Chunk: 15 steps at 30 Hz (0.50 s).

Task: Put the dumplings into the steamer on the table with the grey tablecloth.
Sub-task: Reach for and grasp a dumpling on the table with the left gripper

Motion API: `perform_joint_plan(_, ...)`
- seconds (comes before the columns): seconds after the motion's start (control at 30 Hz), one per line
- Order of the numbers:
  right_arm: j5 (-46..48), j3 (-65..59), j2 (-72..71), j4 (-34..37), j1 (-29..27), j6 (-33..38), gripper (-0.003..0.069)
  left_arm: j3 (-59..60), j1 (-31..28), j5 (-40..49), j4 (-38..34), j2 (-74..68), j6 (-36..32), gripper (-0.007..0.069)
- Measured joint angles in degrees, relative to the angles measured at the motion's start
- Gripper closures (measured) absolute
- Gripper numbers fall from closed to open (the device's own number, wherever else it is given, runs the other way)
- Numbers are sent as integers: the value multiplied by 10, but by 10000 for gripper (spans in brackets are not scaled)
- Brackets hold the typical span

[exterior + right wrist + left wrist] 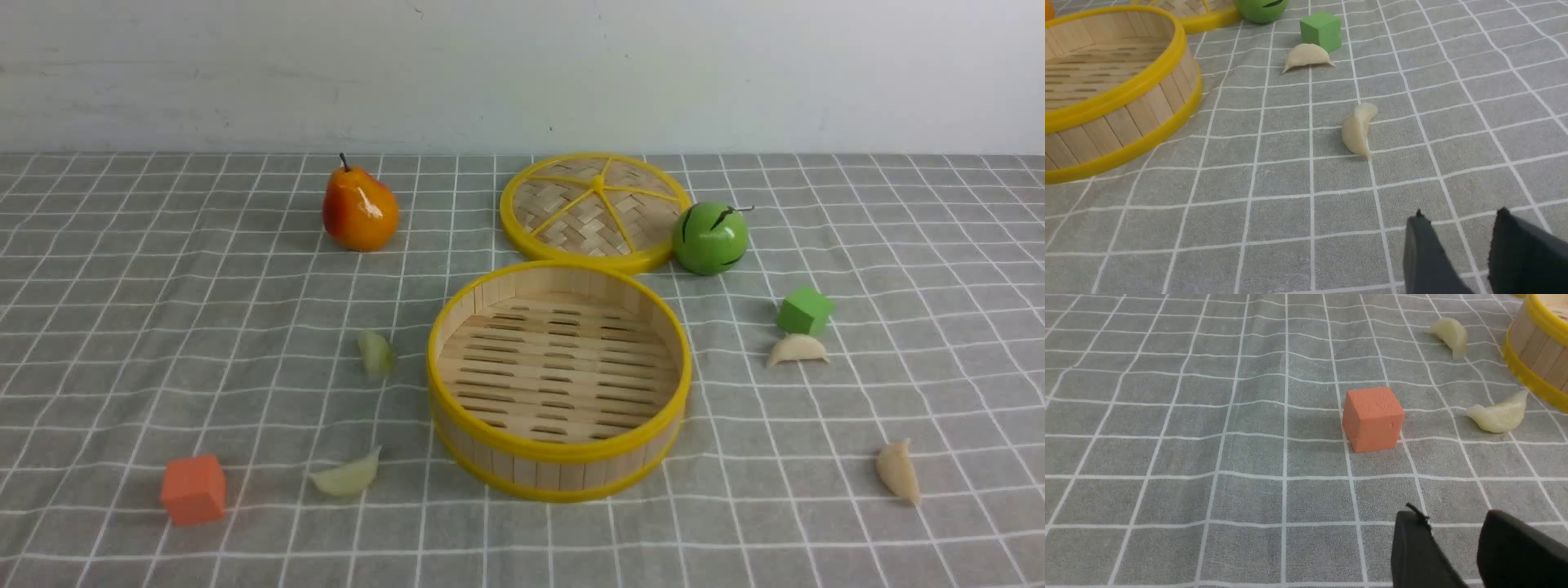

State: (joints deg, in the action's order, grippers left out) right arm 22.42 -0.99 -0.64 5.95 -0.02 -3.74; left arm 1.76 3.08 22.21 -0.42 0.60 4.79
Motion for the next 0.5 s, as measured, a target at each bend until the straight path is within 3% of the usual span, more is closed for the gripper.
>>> perform_joint_plan(0.5,0,0,0,0,0,0,419,0,0,0,0,0,0,387)
